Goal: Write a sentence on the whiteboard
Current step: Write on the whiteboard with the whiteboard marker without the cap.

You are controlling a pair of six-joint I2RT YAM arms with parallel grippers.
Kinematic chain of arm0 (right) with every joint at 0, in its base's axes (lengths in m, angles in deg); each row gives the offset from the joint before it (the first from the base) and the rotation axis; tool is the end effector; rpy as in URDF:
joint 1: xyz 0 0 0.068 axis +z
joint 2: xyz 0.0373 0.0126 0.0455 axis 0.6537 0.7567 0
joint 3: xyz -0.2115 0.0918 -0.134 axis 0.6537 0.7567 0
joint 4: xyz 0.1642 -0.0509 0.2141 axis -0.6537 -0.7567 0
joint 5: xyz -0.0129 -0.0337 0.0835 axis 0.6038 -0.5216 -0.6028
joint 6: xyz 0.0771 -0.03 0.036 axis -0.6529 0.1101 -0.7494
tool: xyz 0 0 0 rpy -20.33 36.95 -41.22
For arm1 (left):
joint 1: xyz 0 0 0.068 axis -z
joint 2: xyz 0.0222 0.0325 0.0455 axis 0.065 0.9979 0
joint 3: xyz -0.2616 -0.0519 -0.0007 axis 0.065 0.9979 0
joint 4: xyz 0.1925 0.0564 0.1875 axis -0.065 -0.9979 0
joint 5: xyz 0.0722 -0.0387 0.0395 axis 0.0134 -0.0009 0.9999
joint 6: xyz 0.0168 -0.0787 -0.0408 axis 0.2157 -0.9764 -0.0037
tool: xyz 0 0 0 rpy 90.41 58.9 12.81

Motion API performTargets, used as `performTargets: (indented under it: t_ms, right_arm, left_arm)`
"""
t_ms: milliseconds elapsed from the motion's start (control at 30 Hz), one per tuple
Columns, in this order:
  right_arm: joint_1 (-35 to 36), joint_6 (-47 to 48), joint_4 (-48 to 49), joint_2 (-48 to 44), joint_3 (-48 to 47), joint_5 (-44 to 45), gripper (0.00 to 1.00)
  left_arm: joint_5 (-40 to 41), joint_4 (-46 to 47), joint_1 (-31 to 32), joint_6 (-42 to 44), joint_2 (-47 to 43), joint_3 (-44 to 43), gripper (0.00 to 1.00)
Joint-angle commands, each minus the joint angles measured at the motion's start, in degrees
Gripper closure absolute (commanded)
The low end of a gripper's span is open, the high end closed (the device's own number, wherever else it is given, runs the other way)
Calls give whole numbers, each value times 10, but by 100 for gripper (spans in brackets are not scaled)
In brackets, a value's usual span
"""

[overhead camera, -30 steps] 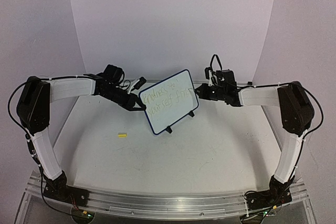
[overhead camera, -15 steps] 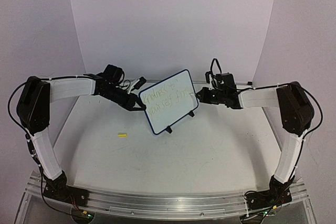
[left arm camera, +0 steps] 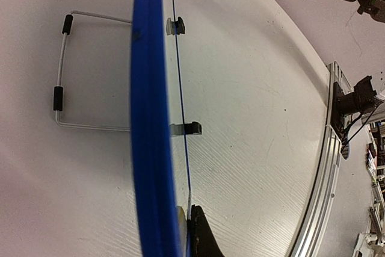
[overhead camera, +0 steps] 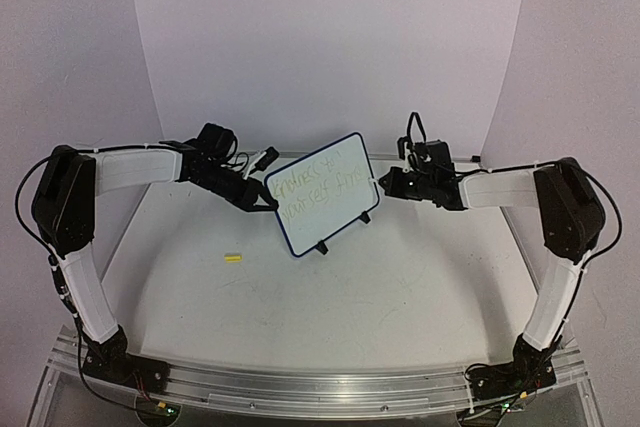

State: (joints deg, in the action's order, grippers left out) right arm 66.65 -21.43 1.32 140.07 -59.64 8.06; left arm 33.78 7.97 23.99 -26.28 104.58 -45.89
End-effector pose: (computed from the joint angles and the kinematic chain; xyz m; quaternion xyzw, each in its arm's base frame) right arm 0.4222 0.2231 0.1704 -0.0902 0.8412 0.2909 0.4468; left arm 0.3537 -0.2445 0.1933 0.3621 0.8176 -0.3767 0.2420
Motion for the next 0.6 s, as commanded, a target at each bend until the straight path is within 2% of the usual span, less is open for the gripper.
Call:
performTargets:
  t_ms: [0,567]
  right_arm:
    - [3,-7,21,-49,22,27,100]
    - [3,-11,23,7,-8,21,100]
  left_arm:
    - [10,-5,2,7,2,-17,100]
    - [10,-6,2,7,2,-17,100]
